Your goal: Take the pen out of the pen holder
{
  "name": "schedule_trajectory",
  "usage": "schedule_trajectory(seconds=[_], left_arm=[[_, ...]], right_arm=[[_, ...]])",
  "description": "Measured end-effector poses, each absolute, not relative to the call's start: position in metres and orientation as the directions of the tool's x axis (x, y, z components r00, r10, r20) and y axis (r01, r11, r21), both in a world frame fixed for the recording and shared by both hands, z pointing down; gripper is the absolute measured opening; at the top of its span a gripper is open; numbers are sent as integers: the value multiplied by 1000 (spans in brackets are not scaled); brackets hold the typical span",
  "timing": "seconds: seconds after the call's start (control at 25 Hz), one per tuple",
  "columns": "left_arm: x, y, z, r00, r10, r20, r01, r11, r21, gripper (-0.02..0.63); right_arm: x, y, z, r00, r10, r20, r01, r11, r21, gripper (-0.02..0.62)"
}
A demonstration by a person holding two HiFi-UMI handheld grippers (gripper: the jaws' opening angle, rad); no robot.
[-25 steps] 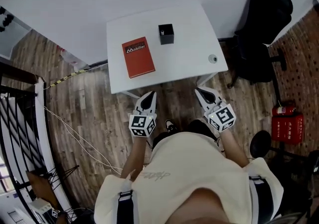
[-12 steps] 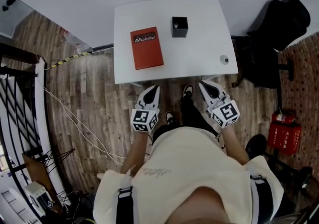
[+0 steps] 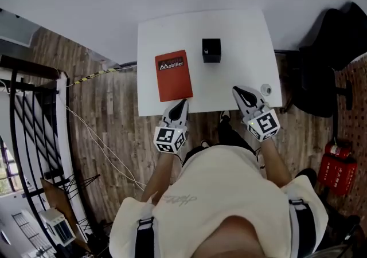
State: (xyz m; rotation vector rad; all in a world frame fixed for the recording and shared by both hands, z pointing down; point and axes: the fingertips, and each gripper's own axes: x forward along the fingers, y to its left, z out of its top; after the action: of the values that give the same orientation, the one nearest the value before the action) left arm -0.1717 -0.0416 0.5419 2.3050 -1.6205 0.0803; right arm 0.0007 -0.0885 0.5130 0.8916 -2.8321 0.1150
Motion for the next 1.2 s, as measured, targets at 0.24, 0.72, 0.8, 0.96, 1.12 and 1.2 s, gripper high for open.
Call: schedule_trajectory(seconds=[0.24,0.72,0.8,0.96,1.12,1.2], left_arm=[[-147,-103,531,371,-901,225,-921,-325,214,18],[-128,-164,531,309,-911,271,-946,-265,187,18],[-130,-166,530,298,-914,276,-949,-253,186,18],[-132,-169,526,293,-916,273,-951,-249,184,18],[-137,-174,527,299,-915,273,-950,-258,174,20],[-137,-176,529,313,-909,276,-947,-277,164,18]], right_arm=[[29,-149,517,-803,-563,199,-577,817,-18,8],[39,-210,537,-843,-503,192,-527,844,-104,8],[39,-213,538,-847,-496,193,-521,846,-112,8],[42,-215,544,-846,-492,204,-521,844,-124,8],[37,-212,545,-843,-494,213,-524,843,-123,8],[34,-211,542,-838,-501,217,-532,838,-121,8]])
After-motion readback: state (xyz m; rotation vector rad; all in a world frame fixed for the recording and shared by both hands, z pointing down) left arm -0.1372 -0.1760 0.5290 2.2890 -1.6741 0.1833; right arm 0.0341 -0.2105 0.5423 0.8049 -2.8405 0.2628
